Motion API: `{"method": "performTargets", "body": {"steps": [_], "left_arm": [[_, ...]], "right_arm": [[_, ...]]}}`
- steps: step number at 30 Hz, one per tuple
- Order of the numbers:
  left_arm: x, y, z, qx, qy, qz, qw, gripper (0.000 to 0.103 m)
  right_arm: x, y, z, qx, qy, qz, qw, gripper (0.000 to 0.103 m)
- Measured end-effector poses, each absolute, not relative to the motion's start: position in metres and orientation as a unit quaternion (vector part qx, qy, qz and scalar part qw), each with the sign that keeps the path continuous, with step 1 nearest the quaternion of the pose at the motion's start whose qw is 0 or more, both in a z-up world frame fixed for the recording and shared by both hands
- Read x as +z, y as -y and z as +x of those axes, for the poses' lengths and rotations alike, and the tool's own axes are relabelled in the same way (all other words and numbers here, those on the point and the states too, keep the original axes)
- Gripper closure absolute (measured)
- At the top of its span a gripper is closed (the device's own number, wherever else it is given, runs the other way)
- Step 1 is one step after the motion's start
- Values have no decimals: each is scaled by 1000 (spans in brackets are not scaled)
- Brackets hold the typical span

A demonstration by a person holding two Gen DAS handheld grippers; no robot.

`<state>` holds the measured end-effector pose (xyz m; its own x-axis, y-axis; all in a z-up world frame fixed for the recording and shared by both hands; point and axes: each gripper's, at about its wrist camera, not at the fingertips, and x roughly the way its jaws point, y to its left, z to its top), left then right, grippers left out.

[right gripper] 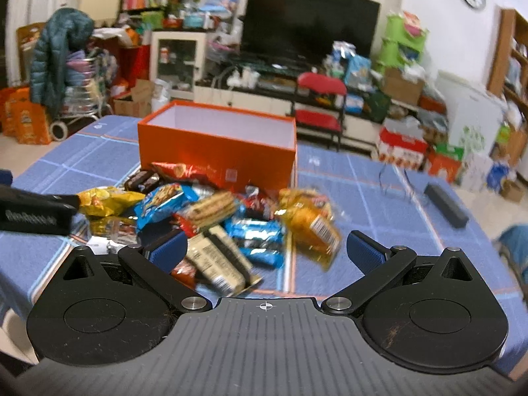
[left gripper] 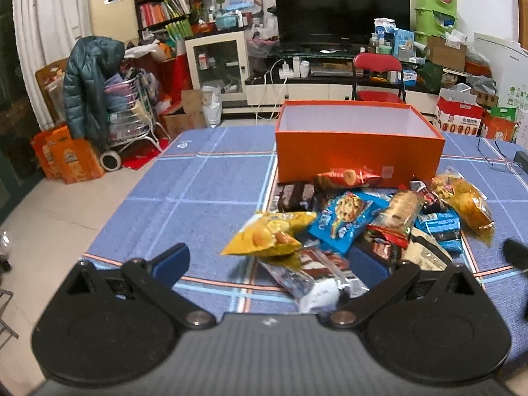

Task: Organize snacks
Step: 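Grasp the yellow chip bag with the left tool while the right tool grasps the beige wafer bar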

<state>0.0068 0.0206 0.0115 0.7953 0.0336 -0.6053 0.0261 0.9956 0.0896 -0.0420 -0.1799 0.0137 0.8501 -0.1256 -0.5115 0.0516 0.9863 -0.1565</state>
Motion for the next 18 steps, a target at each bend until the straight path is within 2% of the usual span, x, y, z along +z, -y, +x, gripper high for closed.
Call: {"method": "performTargets", "body": {"steps": [6,13,18], "left_arm": [[-3,-42,11,-26,-323,46,945,1],[-37,-46,11,-79,-337,34,938,1],[-43,-35,22,-106,-317,93,938,1]], "right_arm": [[22,218,-44,28,-253,-19,967,8],[-12,208,-22,139,-253,-78,954,8],[-39,192,3,187,-271,-95,939,10]]}}
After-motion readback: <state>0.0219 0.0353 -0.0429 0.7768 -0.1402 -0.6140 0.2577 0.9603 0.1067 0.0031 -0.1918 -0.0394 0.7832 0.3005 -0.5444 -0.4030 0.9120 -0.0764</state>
